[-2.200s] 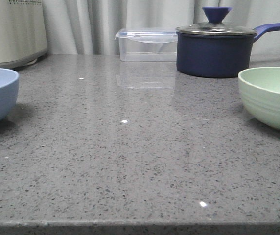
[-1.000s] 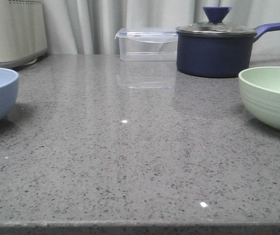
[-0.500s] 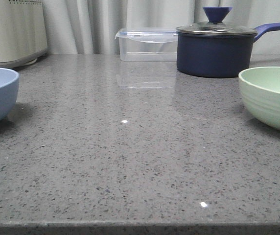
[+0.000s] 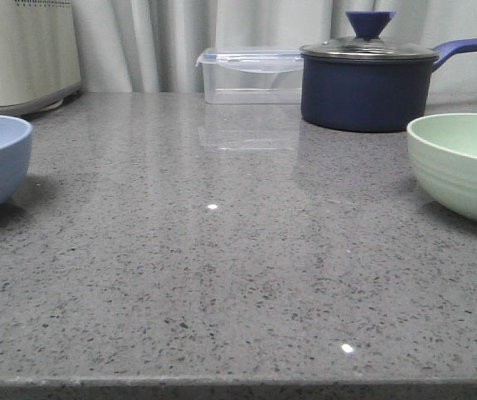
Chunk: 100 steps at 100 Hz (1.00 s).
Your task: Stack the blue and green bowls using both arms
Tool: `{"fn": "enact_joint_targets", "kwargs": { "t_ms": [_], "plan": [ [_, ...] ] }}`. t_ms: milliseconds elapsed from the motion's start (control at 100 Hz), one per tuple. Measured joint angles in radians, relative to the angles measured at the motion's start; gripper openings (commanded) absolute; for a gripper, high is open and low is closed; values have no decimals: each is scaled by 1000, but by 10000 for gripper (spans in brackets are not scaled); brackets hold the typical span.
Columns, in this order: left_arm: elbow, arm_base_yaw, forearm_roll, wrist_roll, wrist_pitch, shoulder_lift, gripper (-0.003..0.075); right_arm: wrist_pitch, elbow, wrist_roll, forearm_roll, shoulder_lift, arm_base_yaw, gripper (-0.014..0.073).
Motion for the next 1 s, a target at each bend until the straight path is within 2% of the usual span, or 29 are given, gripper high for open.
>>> {"fn": "enact_joint_targets", "kwargs": {
  "t_ms": [50, 100, 170, 180, 200, 280, 360, 720, 1000],
  "plan": [
    [-5, 0, 0, 0, 4, 12, 1, 6, -8, 0, 6, 17, 0, 181],
    [-8, 0, 0, 0, 4, 19, 50, 10, -10, 0, 6, 23, 0, 250],
    [-9, 0, 0, 0, 8, 24, 169, 16, -11, 0, 6, 27, 0, 338],
    [-9, 0, 0, 0, 8, 24, 213, 16, -11, 0, 6, 27, 0, 353],
    [-9, 0, 0, 0, 8, 24, 244, 19, -11, 0, 6, 27, 0, 371],
    [-9, 0, 0, 0, 10, 24, 411, 19, -11, 0, 6, 27, 0, 402],
    [-9, 0, 0, -2, 10, 24, 489, 19, -11, 0, 6, 27, 0, 402],
    [-9, 0, 0, -2, 10, 24, 492, 61, -37, 0, 49, 46, 0, 402],
    [-9, 0, 0, -2, 10, 24, 492, 216, -191, 0, 83, 244, 0, 402]
  ]
}}
